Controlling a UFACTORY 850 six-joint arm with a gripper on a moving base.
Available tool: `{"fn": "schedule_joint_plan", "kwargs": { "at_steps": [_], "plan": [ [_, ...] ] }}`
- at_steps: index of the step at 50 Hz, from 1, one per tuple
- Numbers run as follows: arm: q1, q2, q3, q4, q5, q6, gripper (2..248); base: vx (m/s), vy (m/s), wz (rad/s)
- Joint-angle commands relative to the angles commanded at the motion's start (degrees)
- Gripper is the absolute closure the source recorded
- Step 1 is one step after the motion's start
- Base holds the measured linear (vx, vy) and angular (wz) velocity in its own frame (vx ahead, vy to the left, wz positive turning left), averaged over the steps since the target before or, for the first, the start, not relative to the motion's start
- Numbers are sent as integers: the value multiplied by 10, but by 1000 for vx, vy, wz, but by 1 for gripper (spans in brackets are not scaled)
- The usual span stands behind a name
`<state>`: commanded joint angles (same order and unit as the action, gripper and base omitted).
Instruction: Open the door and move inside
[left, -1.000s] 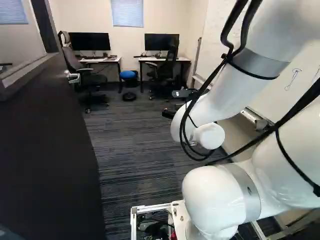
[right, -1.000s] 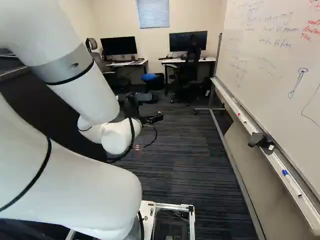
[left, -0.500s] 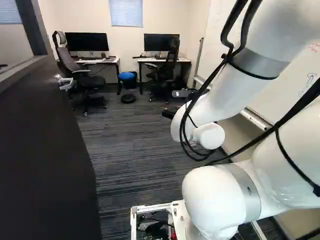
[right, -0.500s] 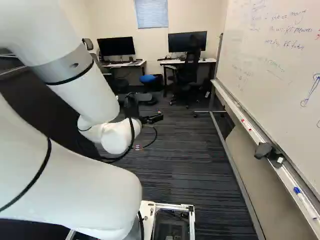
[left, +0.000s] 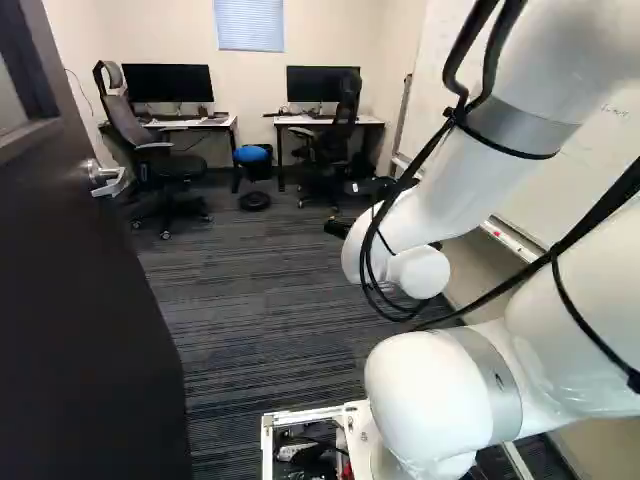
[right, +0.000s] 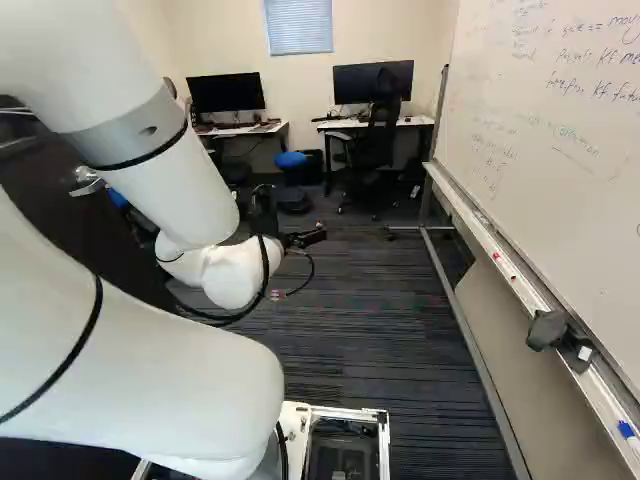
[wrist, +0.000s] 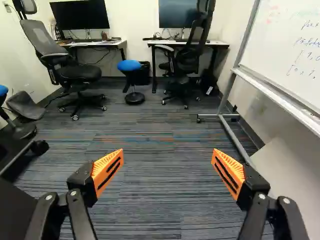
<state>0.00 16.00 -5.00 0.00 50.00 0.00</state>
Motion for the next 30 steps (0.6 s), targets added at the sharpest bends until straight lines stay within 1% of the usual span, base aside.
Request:
{"fn": "schedule_joint_plan", "kwargs": {
  "at_steps": [30],
  "plan": [
    [0, 0, 0, 0, 0, 0, 3, 192, 3, -25]
  ]
}}
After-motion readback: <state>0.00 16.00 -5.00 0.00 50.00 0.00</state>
